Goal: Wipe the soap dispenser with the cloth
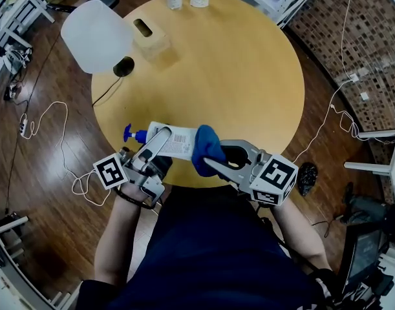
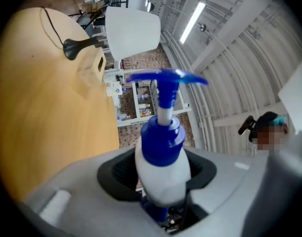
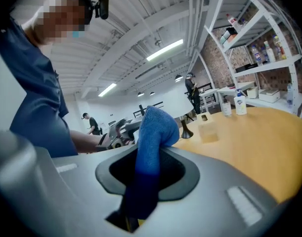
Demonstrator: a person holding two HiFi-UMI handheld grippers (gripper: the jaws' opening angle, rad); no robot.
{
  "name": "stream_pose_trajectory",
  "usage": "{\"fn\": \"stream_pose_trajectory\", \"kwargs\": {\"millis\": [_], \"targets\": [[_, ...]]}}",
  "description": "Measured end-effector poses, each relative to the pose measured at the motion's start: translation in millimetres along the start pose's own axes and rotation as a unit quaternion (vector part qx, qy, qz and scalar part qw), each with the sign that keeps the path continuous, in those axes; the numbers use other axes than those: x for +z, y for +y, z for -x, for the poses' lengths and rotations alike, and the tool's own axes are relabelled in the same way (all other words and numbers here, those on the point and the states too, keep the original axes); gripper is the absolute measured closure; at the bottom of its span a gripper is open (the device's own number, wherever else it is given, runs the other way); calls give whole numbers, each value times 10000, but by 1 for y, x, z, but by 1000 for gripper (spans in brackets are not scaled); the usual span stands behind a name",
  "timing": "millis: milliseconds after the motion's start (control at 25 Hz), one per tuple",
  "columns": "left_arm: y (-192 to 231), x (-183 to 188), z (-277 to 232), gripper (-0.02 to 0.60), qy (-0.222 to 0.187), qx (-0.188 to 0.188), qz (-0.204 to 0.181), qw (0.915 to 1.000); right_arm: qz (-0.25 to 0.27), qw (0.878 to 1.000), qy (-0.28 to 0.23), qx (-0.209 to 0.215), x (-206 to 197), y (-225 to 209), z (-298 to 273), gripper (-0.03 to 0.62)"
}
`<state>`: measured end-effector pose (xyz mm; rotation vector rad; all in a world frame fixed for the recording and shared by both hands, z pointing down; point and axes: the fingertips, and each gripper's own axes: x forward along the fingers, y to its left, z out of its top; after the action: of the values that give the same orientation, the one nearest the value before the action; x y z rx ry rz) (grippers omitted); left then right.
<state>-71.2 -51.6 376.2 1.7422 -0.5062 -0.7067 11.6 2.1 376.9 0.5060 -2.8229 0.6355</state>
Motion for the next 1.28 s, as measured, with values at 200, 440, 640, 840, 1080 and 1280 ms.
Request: {"fn": "stream_pose_trajectory", "kwargs": {"millis": [200, 440, 640, 840, 1080, 1280], "targets": [[-8, -23, -7, 379, 235, -152, 62, 9996, -302, 9985, -177, -419, 12, -36, 9, 496], [-1, -11, -3, 380, -45, 35, 206, 9998, -749, 9968, 58, -283, -19, -25, 3, 496], [12, 4, 3, 380, -300, 297, 177, 9990, -713, 9961, 525, 60, -52, 7, -16, 496], [37, 8, 6, 379, -390, 1016, -265, 9937, -1046, 9931, 517, -142, -63, -3, -16, 496], [92, 11, 8, 379, 493, 2872, -2743, 9165, -1624, 9653, 1132, -1705, -103, -85, -3, 494], [134, 18, 0, 379, 1048, 3855, -3935, 8280, -1652, 9410, 1639, -2458, -137, -156, -1, 494]]}}
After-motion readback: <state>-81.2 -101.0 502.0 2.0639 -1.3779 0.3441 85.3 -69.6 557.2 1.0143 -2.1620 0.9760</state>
